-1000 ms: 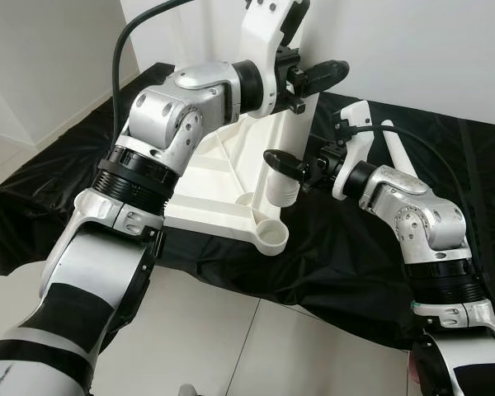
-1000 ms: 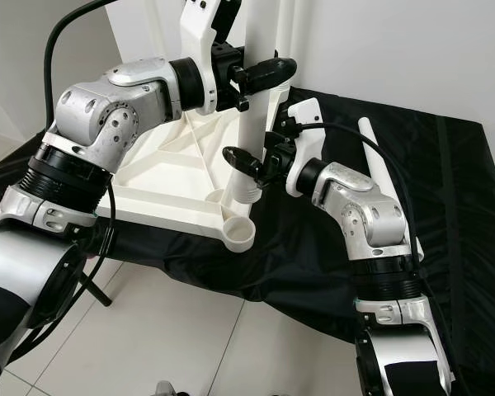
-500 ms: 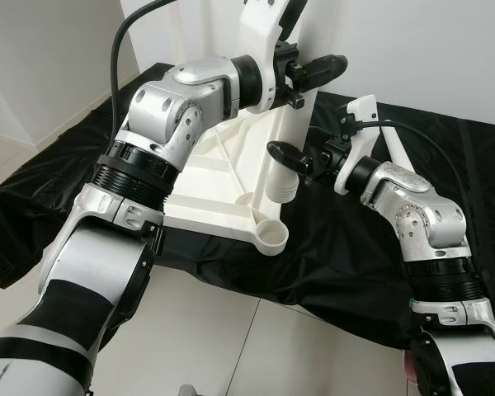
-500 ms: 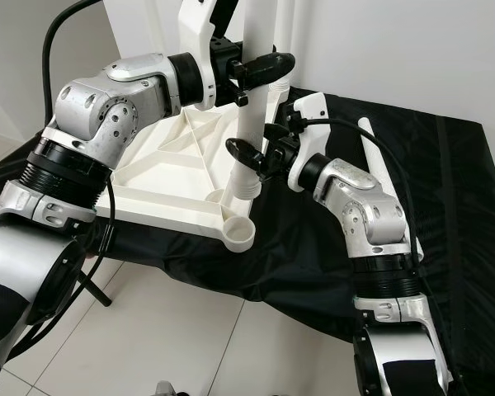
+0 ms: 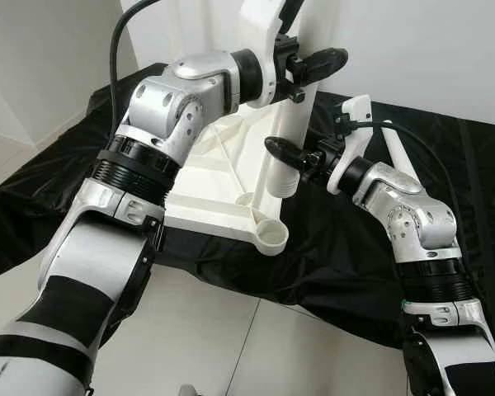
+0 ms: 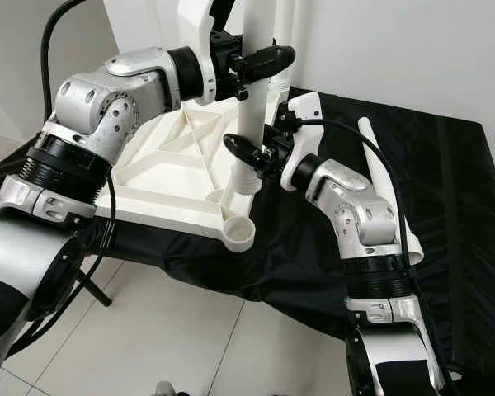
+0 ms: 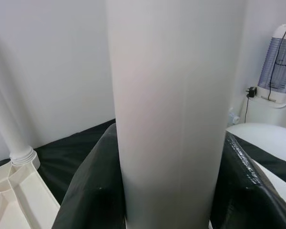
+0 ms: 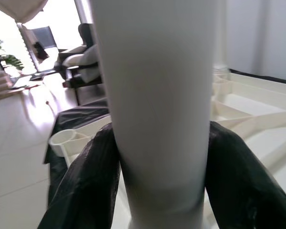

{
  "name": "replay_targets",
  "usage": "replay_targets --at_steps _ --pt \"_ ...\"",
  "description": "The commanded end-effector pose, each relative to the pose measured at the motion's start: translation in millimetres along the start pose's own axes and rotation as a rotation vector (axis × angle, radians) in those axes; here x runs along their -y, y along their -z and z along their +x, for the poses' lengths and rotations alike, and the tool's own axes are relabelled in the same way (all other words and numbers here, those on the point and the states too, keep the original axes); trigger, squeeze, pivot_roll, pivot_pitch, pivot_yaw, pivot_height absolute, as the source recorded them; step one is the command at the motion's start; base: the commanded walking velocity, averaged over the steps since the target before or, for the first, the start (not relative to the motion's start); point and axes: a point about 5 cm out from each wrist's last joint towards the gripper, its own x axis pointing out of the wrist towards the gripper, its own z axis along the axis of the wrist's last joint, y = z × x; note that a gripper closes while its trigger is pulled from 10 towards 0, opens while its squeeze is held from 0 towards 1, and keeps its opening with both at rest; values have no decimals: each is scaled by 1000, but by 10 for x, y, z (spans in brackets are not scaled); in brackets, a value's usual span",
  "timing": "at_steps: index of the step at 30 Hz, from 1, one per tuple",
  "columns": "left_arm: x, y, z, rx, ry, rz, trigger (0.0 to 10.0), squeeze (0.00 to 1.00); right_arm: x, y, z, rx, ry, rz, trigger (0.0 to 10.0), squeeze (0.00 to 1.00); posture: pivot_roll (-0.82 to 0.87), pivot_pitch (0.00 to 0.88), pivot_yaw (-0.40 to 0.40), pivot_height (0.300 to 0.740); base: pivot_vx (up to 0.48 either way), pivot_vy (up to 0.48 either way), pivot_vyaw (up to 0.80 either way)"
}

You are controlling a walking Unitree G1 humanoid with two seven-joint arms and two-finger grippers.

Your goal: Building children table

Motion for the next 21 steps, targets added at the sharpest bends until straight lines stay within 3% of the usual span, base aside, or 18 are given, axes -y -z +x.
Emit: replay_targets --at_steps 1,2,3,4,21 --pt "149 -114 -16 32 293 40 10000 0 -7 19 11 2 -5 10 2235 0 -90 79 45 740 0 0 0" --pt "148 -114 -14 32 294 39 10000 0 -4 21 11 1 -3 8 941 0 -90 79 45 740 0 0 0" --pt "148 -114 -14 32 294 39 10000 0 -4 21 11 1 -3 8 941 0 -90 79 45 740 0 0 0" --pt "148 -114 -13 32 294 38 10000 0 -4 24 10 2 -5 9 0 0 -90 79 45 740 0 0 0" --pt "148 -107 -17 35 293 37 10000 0 6 13 -8 37 9 17 0 0 -90 71 47 740 0 0 0"
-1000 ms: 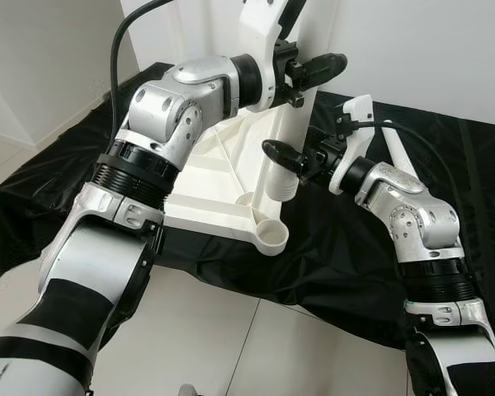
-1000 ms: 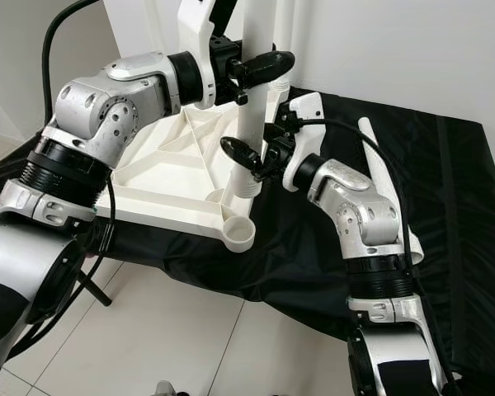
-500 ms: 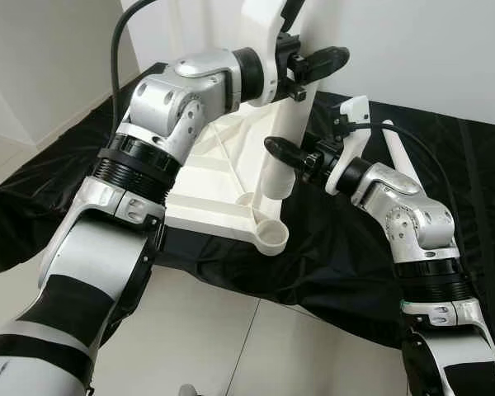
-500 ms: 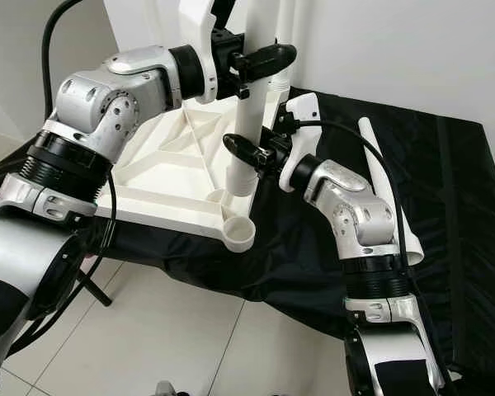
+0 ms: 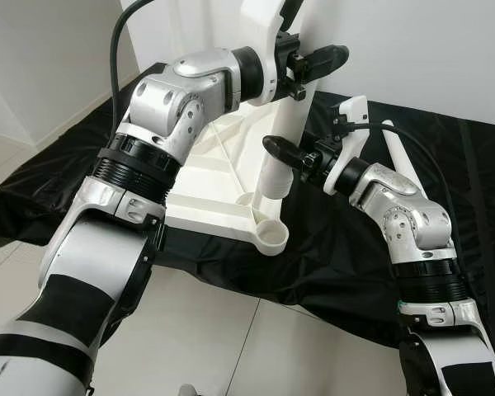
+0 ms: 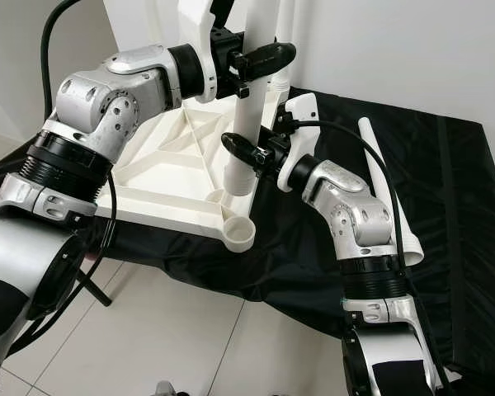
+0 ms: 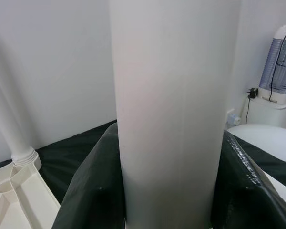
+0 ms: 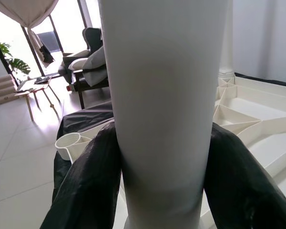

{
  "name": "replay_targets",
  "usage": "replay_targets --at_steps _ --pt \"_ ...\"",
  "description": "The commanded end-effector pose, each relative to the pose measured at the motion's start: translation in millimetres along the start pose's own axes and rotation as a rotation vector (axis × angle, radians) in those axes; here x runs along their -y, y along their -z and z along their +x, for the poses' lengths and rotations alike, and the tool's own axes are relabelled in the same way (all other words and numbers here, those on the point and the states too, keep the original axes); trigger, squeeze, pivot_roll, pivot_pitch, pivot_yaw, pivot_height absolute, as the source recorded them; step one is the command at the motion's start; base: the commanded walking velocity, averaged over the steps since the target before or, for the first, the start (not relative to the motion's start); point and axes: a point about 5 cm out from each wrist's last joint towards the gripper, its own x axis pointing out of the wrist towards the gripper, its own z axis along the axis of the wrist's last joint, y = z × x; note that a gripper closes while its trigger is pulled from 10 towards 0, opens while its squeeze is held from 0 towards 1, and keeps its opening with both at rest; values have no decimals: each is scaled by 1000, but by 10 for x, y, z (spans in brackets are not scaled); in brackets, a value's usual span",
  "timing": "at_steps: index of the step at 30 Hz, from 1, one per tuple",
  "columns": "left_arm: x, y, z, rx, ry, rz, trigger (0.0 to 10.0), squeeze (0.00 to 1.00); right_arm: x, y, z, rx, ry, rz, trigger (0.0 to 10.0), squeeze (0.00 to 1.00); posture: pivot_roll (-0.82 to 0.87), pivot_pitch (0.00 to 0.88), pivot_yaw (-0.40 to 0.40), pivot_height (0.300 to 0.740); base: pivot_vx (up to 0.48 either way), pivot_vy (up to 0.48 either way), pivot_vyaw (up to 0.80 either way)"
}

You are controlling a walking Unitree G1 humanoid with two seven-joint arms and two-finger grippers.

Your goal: Building children table

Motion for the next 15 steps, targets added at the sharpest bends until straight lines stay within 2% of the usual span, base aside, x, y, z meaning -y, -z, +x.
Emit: replay_targets --at_steps 1,2,3,15 --pt "151 -105 -18 31 294 34 10000 0 23 3 -29 19 13 11 3216 0 -92 69 47 740 0 0 0" --pt "151 -105 -18 31 294 34 10000 0 23 3 -29 19 13 11 3216 0 -92 69 47 740 0 0 0" --pt "150 -106 -19 31 293 31 10000 0 27 4 -28 19 17 11 10000 0 -92 69 47 740 0 0 0" --pt "143 -129 -21 36 291 34 10000 0 29 24 -15 21 25 16 10000 0 -87 69 49 740 0 0 0"
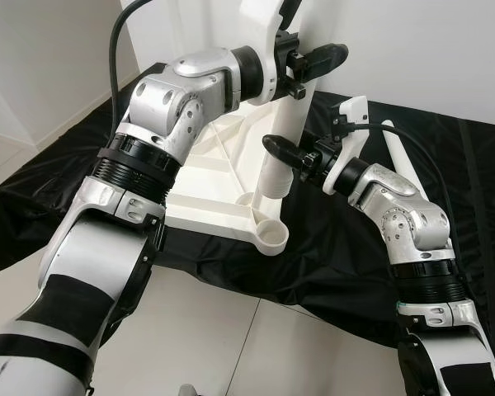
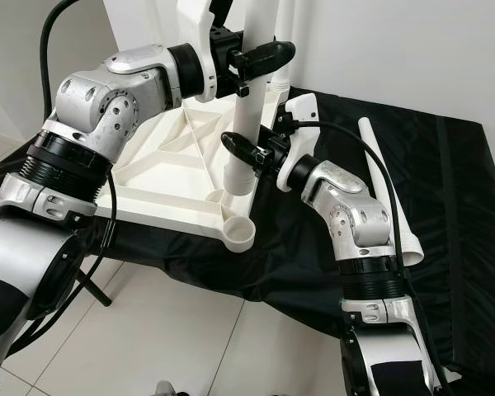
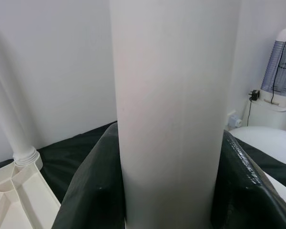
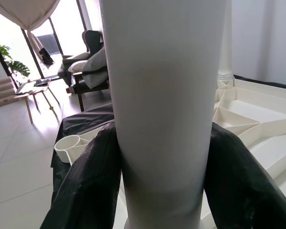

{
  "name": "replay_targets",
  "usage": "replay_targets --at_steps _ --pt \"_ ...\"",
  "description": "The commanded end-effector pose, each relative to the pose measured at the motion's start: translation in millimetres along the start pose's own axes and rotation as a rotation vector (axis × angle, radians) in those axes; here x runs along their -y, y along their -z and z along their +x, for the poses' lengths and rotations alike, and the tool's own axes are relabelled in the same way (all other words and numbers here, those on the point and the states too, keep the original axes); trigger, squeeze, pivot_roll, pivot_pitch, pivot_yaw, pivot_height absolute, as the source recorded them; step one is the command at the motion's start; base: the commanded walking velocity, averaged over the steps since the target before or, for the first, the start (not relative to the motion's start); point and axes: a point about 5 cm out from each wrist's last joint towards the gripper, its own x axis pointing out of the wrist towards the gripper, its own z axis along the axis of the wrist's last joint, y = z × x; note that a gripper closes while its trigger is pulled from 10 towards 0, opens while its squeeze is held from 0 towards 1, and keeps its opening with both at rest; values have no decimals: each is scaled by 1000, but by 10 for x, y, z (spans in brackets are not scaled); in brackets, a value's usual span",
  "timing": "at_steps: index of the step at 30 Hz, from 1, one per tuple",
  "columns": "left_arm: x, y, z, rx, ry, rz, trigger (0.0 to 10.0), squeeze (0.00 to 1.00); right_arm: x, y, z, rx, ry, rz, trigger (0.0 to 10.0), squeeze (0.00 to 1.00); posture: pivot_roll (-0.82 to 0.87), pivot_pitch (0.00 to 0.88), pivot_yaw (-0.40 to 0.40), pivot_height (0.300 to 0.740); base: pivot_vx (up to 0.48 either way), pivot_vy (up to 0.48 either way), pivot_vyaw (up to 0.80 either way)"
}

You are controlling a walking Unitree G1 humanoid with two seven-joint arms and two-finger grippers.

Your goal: Building children table

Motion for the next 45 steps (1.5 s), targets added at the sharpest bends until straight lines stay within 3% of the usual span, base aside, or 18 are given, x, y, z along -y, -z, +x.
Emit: replay_targets --at_steps 1,8,9,29,30,41,45 --pt "140 -122 -20 30 287 39 10000 0 31 21 -22 10 22 15 10000 0 -87 73 50 740 0 0 0" --pt "127 -123 -20 30 282 38 10000 0 36 9 -30 17 21 8 10000 0 -88 74 50 740 0 0 0" --pt "126 -119 -19 29 286 26 10000 1000 38 7 -30 18 21 7 10000 0 -90 75 52 740 0 0 0" --pt "183 -97 -73 0 362 -3 10000 1000 93 3 -32 32 63 14 10000 0 -86 65 51 740 0 0 0" --pt "186 -97 -90 -2 366 -18 10000 0 110 -2 -30 37 75 15 10000 0 -86 65 51 740 0 0 0" --pt "145 -99 -250 12 359 -95 10000 0 224 -36 -34 75 165 35 10000 0 -75 64 50 740 0 0 0" --pt "67 -65 -310 37 284 -131 10000 0 280 -70 -54 100 210 36 10000 0 -69 69 55 740 0 0 0"
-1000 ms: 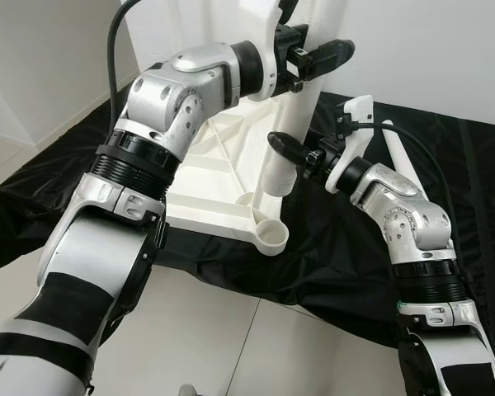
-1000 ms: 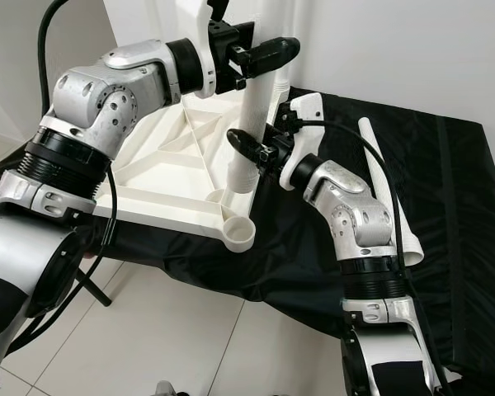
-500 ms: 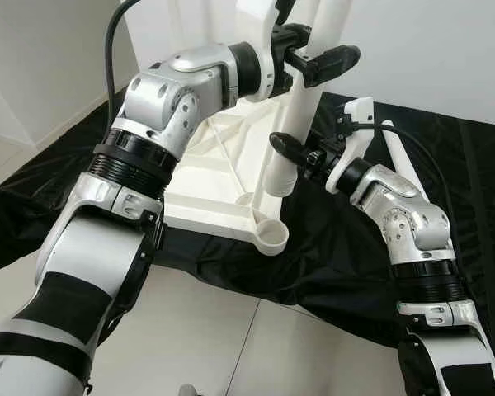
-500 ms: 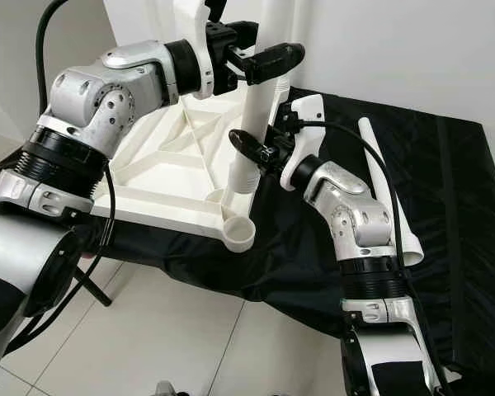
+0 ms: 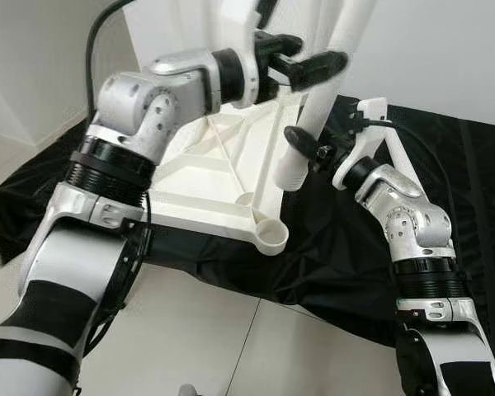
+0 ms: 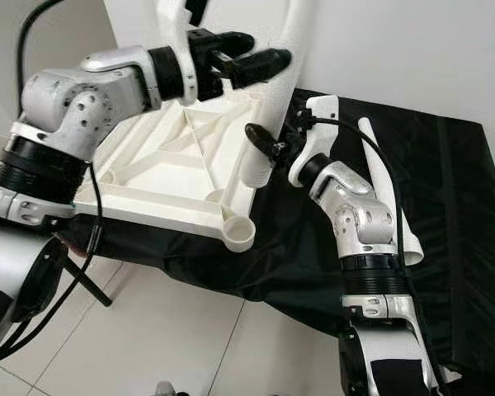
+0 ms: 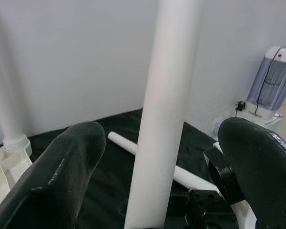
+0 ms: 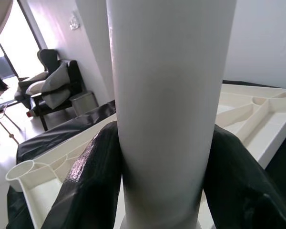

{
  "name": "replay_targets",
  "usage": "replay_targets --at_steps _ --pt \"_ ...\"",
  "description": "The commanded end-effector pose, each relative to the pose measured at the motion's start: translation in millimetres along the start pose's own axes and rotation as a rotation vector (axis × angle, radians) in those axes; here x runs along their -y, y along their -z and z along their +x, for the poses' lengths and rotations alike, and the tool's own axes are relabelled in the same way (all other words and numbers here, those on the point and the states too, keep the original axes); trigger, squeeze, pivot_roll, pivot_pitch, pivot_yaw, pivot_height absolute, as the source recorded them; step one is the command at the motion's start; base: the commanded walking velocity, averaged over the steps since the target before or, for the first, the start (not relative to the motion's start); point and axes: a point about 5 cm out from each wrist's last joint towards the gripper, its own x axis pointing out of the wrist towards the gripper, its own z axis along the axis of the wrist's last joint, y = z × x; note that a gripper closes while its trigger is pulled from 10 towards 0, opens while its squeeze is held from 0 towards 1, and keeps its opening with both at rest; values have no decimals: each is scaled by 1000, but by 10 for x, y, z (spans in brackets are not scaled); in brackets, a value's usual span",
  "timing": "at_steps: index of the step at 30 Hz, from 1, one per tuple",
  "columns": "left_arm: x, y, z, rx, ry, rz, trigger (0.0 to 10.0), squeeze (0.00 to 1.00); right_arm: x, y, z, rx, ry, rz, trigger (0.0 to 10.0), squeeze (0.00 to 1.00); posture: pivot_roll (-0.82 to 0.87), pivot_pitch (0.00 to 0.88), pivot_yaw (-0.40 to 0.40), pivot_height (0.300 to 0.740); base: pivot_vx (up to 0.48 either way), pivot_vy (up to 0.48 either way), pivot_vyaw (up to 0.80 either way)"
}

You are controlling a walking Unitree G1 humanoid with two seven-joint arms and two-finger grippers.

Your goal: Building children table

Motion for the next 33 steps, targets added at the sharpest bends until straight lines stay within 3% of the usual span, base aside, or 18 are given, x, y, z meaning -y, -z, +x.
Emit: replay_targets --at_steps 1,4,8,10,18,20,26,28,33 --pt "117 18 -66 14 261 -18 10000 0 -2 -97 30 47 9 -10 10000 0 -69 69 55 740 0 0 0" --pt "27 107 -153 34 172 -38 10000 0 53 -134 2 76 49 -3 10000 0 -69 72 54 740 0 0 0" --pt "9 138 -179 29 155 -36 10000 0 63 -141 -4 81 55 1 10000 0 -70 74 55 740 0 0 0" --pt "-69 303 -277 -4 75 -55 10000 0 80 -163 -21 100 71 6 10000 0 -69 79 56 740 0 0 0" --pt "-117 489 -370 -46 -4 -55 10000 0 93 -176 -33 117 82 12 10000 0 -68 84 48 740 0 0 0" --pt "-156 727 -450 -111 -90 10 10000 0 84 -167 -40 130 88 21 10000 0 -67 75 41 740 0 0 0" --pt "-226 1003 -565 -198 -199 122 10000 0 57 -167 -59 164 95 37 10000 0 -67 63 37 740 0 0 0" --pt "-251 1240 -685 -259 -295 198 10000 0 34 -151 -91 201 121 81 10000 0 -64 60 39 740 0 0 0" --pt "-264 1276 -740 -230 -372 173 10000 0 12 -140 -110 217 135 80 10000 0 -68 61 41 740 0 0 0"
